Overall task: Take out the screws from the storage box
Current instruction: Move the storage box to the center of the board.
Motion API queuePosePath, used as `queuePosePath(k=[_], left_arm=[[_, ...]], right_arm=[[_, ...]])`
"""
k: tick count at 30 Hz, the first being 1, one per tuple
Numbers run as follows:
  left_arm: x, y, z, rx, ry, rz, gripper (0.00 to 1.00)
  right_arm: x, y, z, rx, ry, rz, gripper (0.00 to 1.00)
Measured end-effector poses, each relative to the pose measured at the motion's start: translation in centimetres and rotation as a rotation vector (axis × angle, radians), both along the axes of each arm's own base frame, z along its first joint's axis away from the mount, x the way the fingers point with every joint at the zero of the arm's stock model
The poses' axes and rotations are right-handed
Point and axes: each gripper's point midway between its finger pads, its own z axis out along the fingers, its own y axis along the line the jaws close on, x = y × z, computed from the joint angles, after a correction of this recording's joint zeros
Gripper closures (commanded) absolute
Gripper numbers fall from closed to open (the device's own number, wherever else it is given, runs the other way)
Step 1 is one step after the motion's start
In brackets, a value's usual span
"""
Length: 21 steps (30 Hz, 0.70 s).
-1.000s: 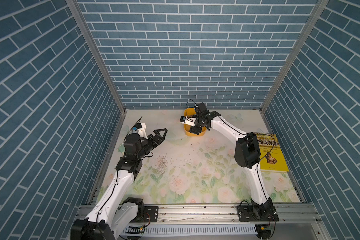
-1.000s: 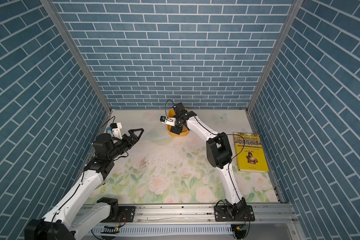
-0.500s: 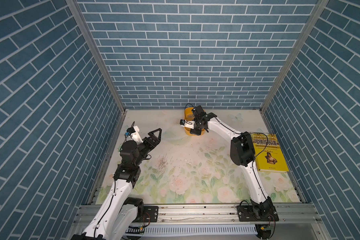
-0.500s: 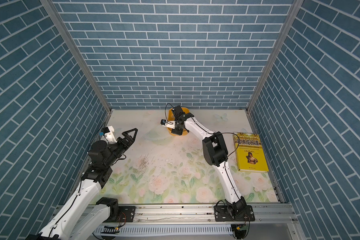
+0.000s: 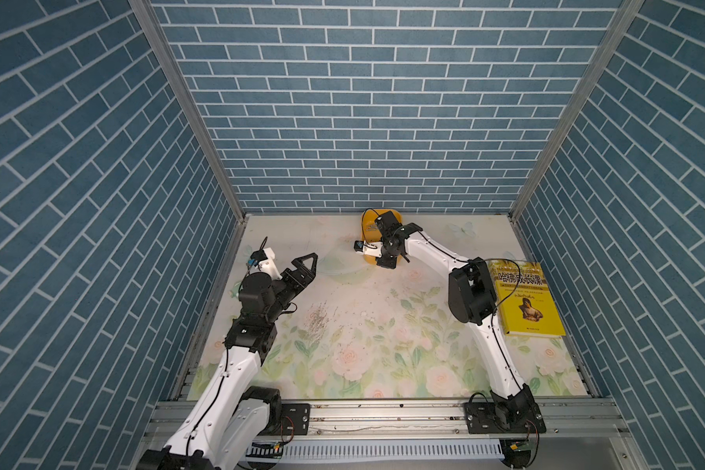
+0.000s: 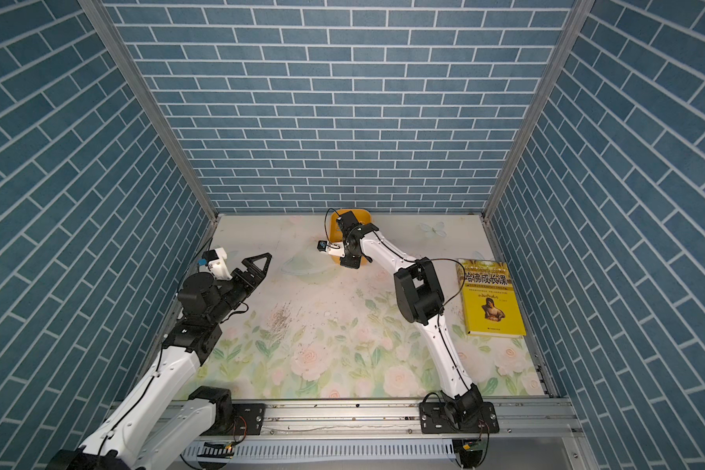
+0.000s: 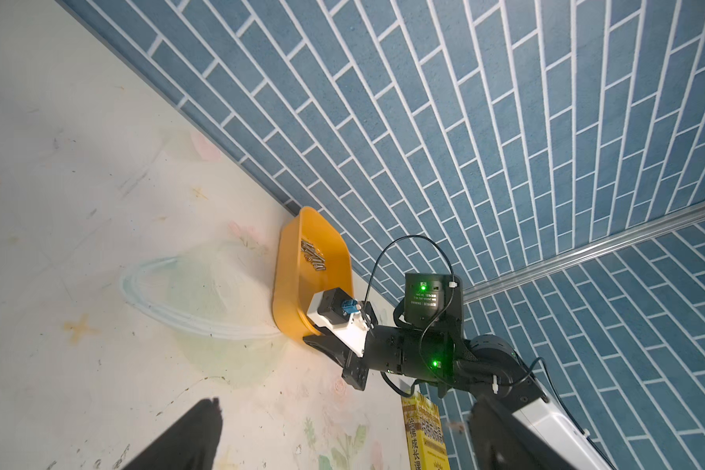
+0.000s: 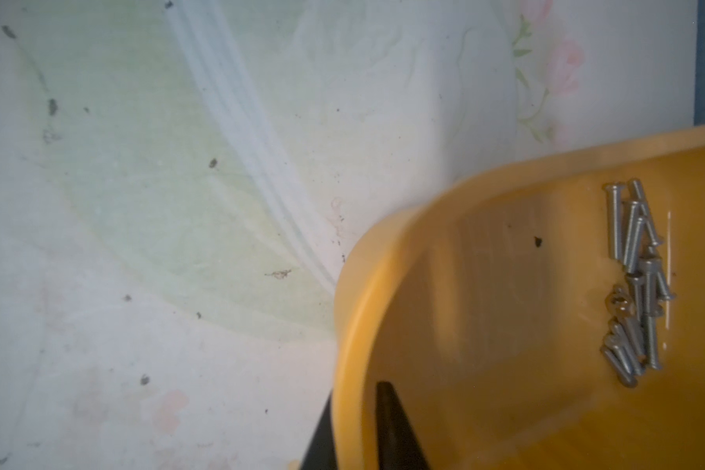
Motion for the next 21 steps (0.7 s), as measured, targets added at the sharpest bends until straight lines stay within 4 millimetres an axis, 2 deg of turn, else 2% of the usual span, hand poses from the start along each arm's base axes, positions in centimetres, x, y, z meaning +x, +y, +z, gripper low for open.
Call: queuePosePath(k=[9, 13, 18, 21], left_arm=[[0.9, 0.7, 1.1, 0.07, 0.036, 0.033, 0.0], [1.3, 0.9, 0.5, 0.122, 0.089, 0.036, 0.0], [2.4, 0.7, 1.9, 0.195, 0.094, 0.012, 0.0], [2.7, 0.6, 2.0, 0.227, 0.096, -0.002, 0.0]], right_arm=[[-1.0, -0.1, 0.2, 0.016, 0.035, 0.006, 1.0], [-2.5, -0.4, 0.3, 0.021, 0.072, 0.012, 1.0], [-4.3, -0.5, 0.6, 0.021, 0.11, 0.021, 1.0], [-5.6, -0.2, 1.0, 0.026, 0.13, 0.028, 1.0]])
